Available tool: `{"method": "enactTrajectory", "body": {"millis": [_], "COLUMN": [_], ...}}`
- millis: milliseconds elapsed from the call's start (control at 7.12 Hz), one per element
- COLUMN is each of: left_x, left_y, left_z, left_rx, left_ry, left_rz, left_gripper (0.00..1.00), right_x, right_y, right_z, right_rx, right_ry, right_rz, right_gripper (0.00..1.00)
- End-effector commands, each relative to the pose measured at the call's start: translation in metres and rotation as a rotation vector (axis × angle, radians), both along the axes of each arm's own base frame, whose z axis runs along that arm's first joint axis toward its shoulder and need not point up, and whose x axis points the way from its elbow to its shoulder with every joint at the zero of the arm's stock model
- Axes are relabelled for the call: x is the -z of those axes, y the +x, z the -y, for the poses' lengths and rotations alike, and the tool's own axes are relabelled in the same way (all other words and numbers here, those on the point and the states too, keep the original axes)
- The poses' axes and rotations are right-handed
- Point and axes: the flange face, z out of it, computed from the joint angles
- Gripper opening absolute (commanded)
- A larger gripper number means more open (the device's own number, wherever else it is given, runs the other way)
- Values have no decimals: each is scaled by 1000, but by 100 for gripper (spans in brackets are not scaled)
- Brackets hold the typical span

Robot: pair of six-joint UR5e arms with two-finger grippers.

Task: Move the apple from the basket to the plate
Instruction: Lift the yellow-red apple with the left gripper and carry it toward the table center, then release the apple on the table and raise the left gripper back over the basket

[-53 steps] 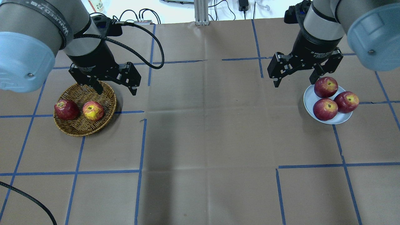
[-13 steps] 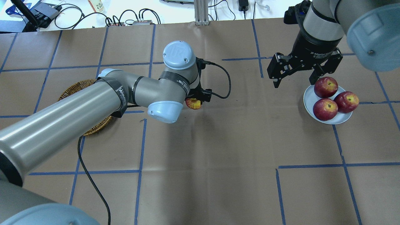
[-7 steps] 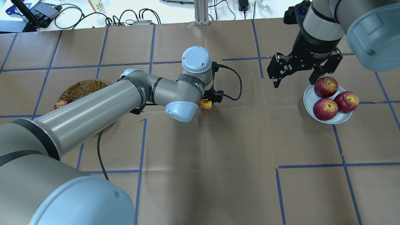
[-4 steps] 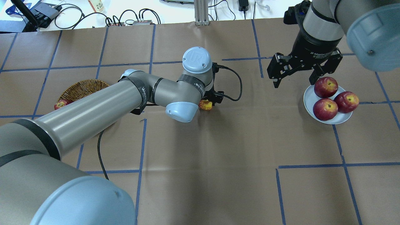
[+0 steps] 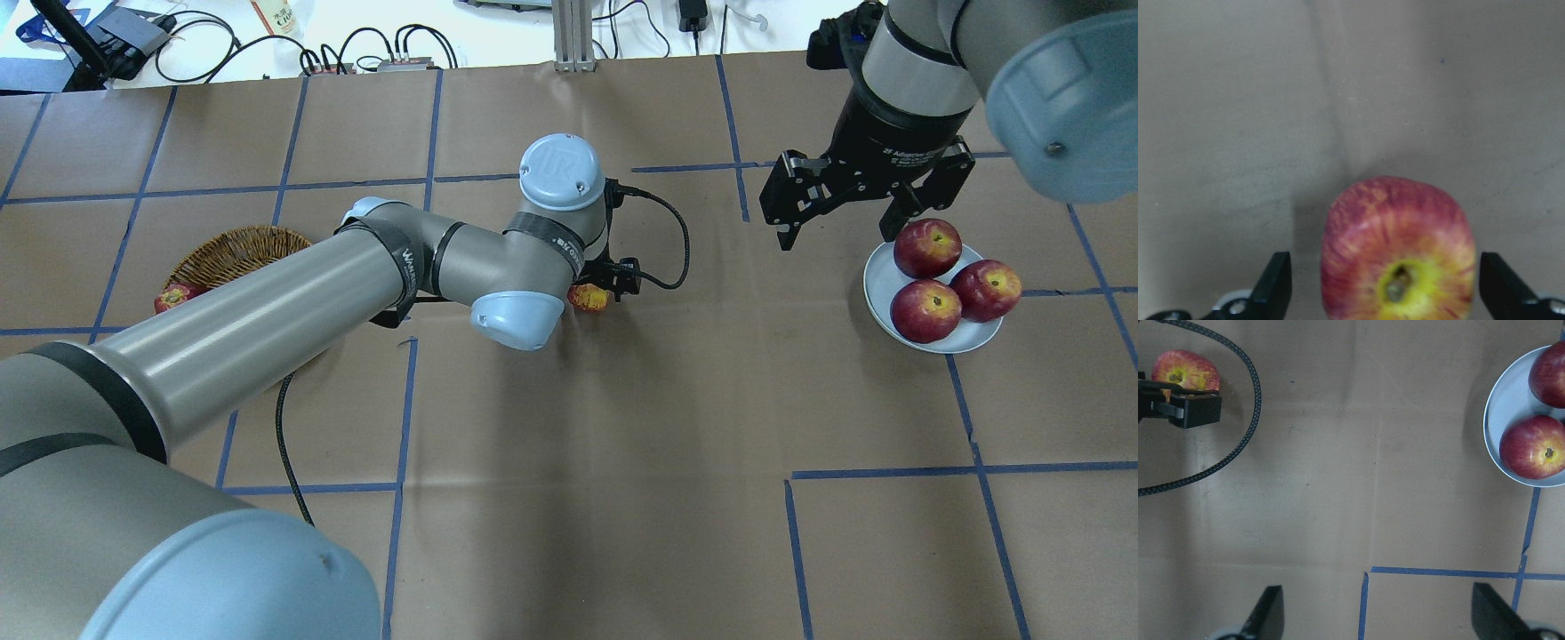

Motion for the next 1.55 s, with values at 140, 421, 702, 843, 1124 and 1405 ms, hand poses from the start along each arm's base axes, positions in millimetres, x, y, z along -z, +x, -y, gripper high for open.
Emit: {"method": "enactTrajectory", "body": {"millis": [140,421,702,843,1124,1405], "left_x": [-113,-183,-231,-254,-301,-251], "left_y": [64,127,172,198,237,233], "left_z": [-19,-50,-75,-85,-90,-65], "left_rx": [-21,-49,-53,-97,-172,-158], "left_ry": [46,113,111,94,38,158], "left_rz": [26,55,59,53,46,57], "left_gripper": [99,99,99,99,99,99], "right_x": [0,-4,-5,-5,-13,-7], "right_y": [-1,-2,-3,1,5,24], "right_z": [1,2,2,1,10,23], "right_rx": [-13,-41,-38,-36,-21,67], "right_ry": [-2,-12,-14,-14,-78,-82], "right_rz": [-1,-8,-5,-1,-3,0], "right_gripper": [100,100,100,100,100,100]}}
